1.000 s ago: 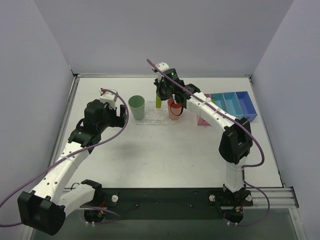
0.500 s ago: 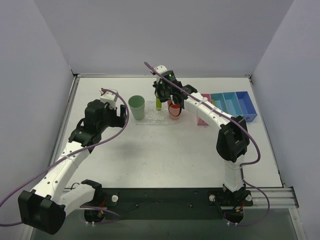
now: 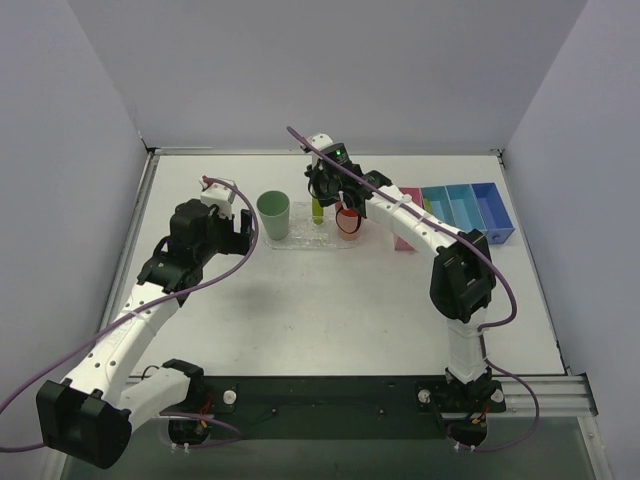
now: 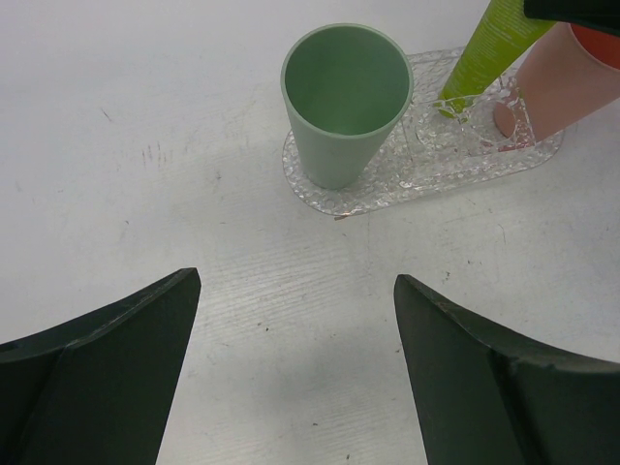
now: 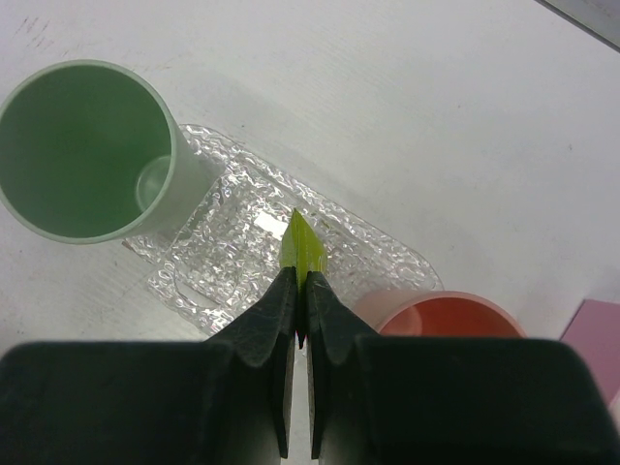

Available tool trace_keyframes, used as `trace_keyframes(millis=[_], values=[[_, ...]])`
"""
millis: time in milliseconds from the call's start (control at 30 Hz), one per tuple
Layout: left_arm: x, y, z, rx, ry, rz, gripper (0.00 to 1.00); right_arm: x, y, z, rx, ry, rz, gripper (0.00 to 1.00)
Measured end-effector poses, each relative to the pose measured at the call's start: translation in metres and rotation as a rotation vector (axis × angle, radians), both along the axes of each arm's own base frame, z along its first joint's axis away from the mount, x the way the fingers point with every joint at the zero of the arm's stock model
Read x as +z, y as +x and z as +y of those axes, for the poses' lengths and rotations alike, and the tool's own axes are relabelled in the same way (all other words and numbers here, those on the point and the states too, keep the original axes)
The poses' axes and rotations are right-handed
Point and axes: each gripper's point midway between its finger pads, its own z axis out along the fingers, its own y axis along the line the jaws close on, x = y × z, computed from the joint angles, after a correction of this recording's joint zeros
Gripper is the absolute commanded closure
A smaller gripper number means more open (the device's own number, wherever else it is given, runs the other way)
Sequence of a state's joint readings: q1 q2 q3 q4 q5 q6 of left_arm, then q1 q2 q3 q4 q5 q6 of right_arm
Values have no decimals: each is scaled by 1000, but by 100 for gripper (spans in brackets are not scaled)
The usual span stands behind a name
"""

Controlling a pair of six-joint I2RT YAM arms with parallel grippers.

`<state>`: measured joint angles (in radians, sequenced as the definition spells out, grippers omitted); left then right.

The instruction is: Prepare toiletry sets of a toothbrush and toothpaste on the tray

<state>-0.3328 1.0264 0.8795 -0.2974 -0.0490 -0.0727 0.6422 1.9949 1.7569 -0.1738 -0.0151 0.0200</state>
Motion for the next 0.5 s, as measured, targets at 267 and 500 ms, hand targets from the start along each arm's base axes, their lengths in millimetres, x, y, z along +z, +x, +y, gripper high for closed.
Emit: trace_keyframes(millis=[267, 500], values=[[0, 0, 0, 0, 0, 0, 8, -1, 0, 0, 0, -1, 1, 100], [0, 0, 0, -1, 0, 0, 8, -10, 4, 3, 2, -6, 3, 100]])
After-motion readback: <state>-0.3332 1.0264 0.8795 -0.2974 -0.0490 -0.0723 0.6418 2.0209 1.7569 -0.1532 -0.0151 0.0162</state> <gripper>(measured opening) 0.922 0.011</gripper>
